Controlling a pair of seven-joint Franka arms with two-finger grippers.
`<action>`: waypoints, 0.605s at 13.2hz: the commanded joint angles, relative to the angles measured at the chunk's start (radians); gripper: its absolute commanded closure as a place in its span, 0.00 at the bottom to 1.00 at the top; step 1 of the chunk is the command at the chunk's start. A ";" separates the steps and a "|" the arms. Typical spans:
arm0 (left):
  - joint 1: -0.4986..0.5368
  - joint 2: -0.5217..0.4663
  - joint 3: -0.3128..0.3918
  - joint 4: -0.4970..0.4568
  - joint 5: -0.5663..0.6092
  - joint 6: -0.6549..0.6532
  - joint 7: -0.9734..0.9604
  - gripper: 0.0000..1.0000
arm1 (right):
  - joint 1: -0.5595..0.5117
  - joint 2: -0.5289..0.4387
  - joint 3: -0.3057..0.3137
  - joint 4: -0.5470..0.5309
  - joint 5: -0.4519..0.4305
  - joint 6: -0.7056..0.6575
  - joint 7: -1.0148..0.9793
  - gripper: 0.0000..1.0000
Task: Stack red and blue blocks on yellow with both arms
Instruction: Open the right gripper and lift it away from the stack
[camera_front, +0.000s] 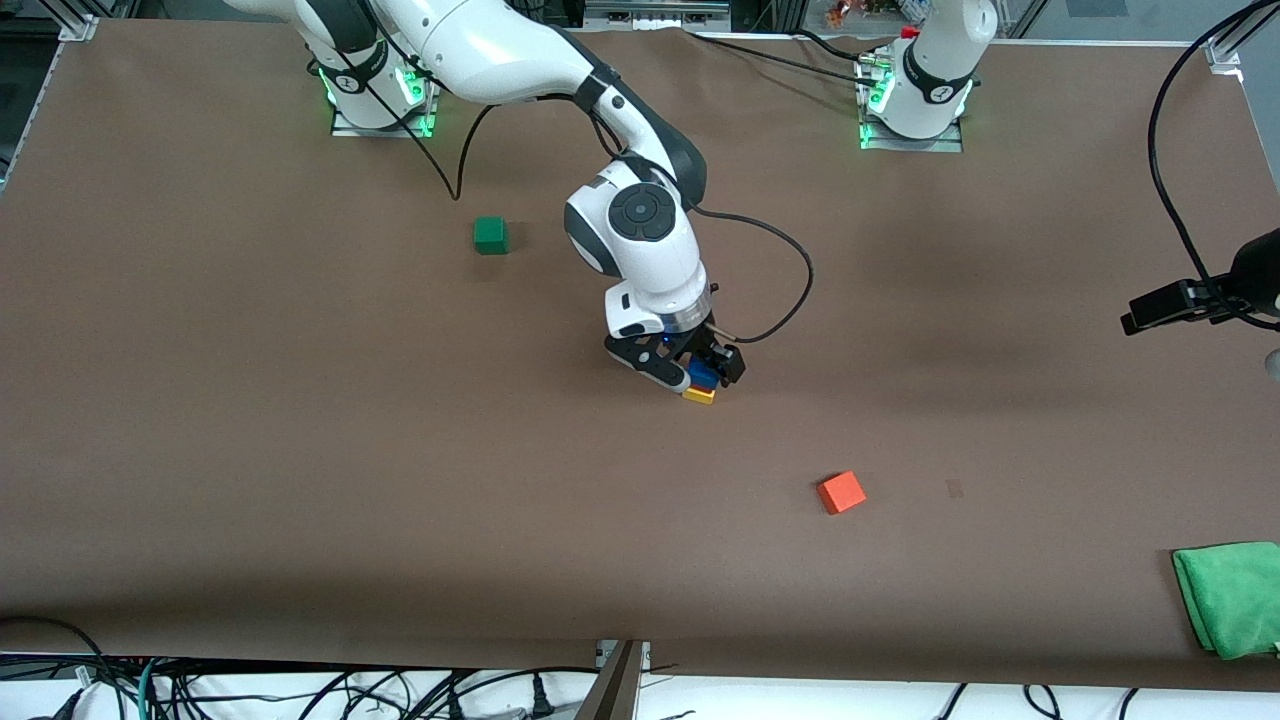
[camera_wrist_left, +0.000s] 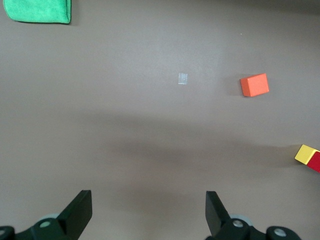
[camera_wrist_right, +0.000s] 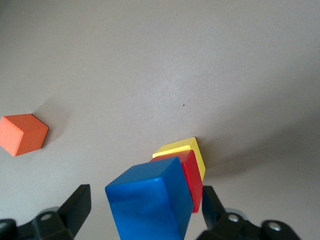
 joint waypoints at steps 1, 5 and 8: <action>0.005 -0.018 0.001 -0.019 -0.016 0.003 0.020 0.00 | -0.001 0.004 -0.013 0.037 -0.017 -0.036 0.017 0.01; 0.005 -0.018 0.001 -0.017 -0.011 0.005 0.020 0.00 | -0.058 -0.152 -0.045 0.008 -0.006 -0.224 -0.081 0.00; 0.009 -0.017 0.001 -0.014 -0.010 0.005 0.018 0.00 | -0.171 -0.274 -0.045 0.001 0.006 -0.489 -0.260 0.00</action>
